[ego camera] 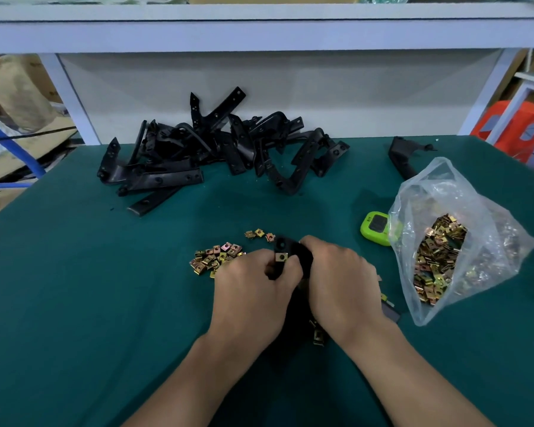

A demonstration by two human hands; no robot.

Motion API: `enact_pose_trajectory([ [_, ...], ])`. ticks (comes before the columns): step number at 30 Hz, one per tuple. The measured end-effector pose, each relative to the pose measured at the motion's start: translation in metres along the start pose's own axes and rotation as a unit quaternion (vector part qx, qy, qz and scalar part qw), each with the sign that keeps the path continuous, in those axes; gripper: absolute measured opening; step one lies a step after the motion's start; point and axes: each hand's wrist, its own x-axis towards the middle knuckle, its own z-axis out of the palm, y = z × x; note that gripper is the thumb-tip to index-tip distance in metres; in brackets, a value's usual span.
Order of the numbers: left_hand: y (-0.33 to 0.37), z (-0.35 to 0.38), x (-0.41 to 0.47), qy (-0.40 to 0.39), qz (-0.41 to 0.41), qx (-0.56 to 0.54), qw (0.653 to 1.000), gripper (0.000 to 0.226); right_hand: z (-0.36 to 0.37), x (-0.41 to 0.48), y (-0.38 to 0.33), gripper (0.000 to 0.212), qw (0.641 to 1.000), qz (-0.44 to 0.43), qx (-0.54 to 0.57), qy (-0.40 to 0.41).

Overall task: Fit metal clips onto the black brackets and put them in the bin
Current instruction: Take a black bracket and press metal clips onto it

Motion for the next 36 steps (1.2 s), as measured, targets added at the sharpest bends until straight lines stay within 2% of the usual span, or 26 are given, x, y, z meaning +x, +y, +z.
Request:
enact_pose_trajectory([
  [3,-0.006,-0.007,0.003,-0.039,0.042,-0.042,0.997,0.035,0.003,0.002,0.007,0.010,0.999,0.012,0.032,0.035],
  [6,-0.017,-0.017,0.006,-0.085,0.016,-0.018,0.996,0.019,0.004,0.005,0.016,0.016,0.997,0.038,0.042,0.054],
  [10,-0.012,-0.023,-0.002,-0.216,0.064,0.049,0.973,0.010,0.006,0.006,0.025,0.028,0.996,0.052,0.030,0.063],
  [12,-0.006,-0.019,-0.007,-0.301,0.084,0.064,0.948,0.024,0.007,0.007,0.028,0.029,0.996,0.056,0.030,0.067],
  [14,-0.003,-0.013,-0.008,-0.341,0.067,0.042,0.937,0.031,0.008,0.008,0.030,0.027,0.996,0.053,0.036,0.070],
  [17,-0.005,-0.005,-0.005,-0.307,0.043,0.005,0.951,0.020,0.010,0.007,0.028,0.025,0.996,0.039,0.046,0.060],
  [22,-0.016,-0.003,-0.001,-0.103,0.100,0.136,0.980,0.008,0.011,0.004,0.025,0.020,0.997,0.035,0.049,0.044],
  [25,-0.019,-0.008,0.004,-0.042,0.103,0.144,0.983,0.016,0.012,0.004,0.025,0.022,0.997,0.030,0.048,0.044],
  [28,-0.023,-0.011,0.006,-0.057,0.092,0.126,0.986,0.020,0.013,0.004,0.026,0.024,0.998,0.031,0.044,0.034],
  [31,-0.025,-0.015,0.009,-0.105,0.057,0.126,0.985,0.038,0.013,0.005,0.028,0.023,0.998,0.045,0.038,0.034],
  [36,-0.039,-0.040,0.026,-0.054,0.000,0.139,0.989,0.019,0.011,0.007,0.027,0.021,0.997,0.054,0.042,0.031],
])
